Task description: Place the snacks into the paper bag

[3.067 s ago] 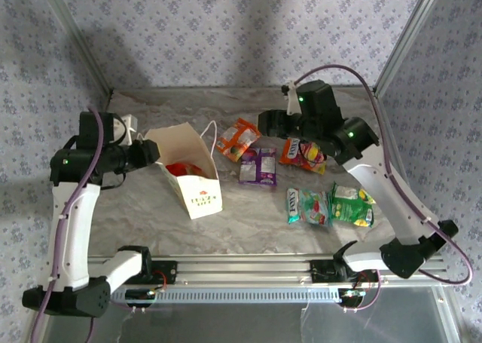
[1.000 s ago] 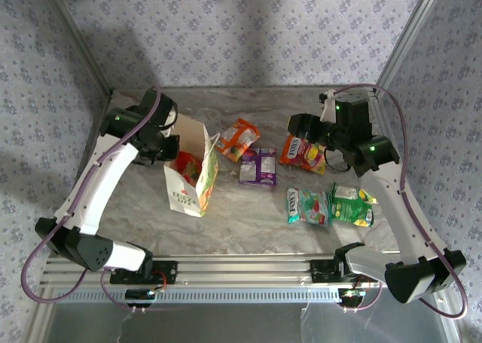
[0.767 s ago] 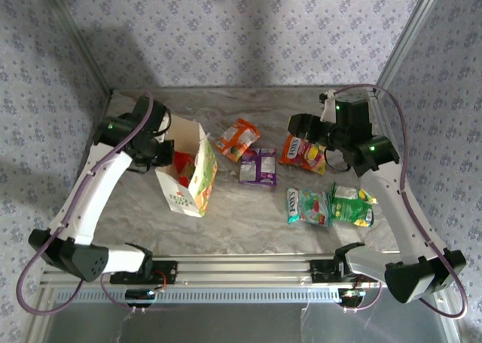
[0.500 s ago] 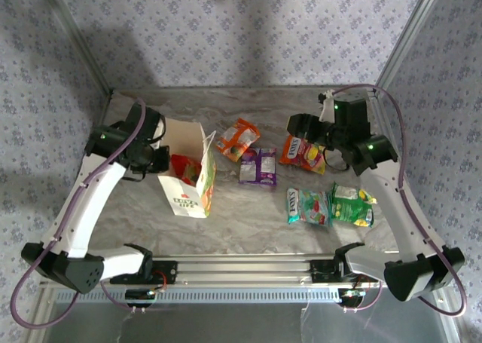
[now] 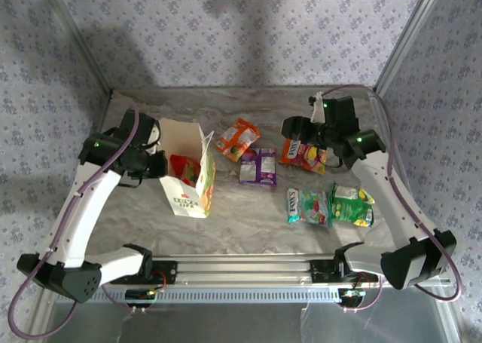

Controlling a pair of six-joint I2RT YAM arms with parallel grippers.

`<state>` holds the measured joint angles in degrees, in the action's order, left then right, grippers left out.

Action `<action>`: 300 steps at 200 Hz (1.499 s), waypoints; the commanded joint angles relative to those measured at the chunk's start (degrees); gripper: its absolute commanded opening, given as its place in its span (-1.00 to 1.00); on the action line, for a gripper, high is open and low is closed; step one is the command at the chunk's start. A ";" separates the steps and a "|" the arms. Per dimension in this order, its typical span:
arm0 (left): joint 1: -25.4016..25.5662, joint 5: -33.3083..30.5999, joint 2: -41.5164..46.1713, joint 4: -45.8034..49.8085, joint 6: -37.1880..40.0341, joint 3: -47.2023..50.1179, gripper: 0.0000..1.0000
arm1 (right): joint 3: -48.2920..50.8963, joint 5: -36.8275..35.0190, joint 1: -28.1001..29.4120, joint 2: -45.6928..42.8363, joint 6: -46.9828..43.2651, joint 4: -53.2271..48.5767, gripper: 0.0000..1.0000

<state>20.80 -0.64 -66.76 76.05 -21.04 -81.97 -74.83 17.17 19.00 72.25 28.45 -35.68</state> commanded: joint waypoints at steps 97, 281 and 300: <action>-5.92 1.82 -1.05 -2.84 5.16 -7.08 0.03 | 0.35 -2.87 2.75 8.41 -1.93 -0.62 0.23; -13.02 6.80 -10.96 -3.90 10.73 -13.56 -0.36 | -4.03 -4.78 2.54 15.06 -3.21 -0.79 0.24; -13.12 6.95 -11.91 -3.04 11.43 -14.56 -0.49 | -5.06 -4.88 2.24 15.95 -3.51 -1.04 0.24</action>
<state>8.16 4.78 -77.84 72.01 -11.49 -93.73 -76.93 13.23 21.63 86.91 26.20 -35.77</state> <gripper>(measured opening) 0.289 0.621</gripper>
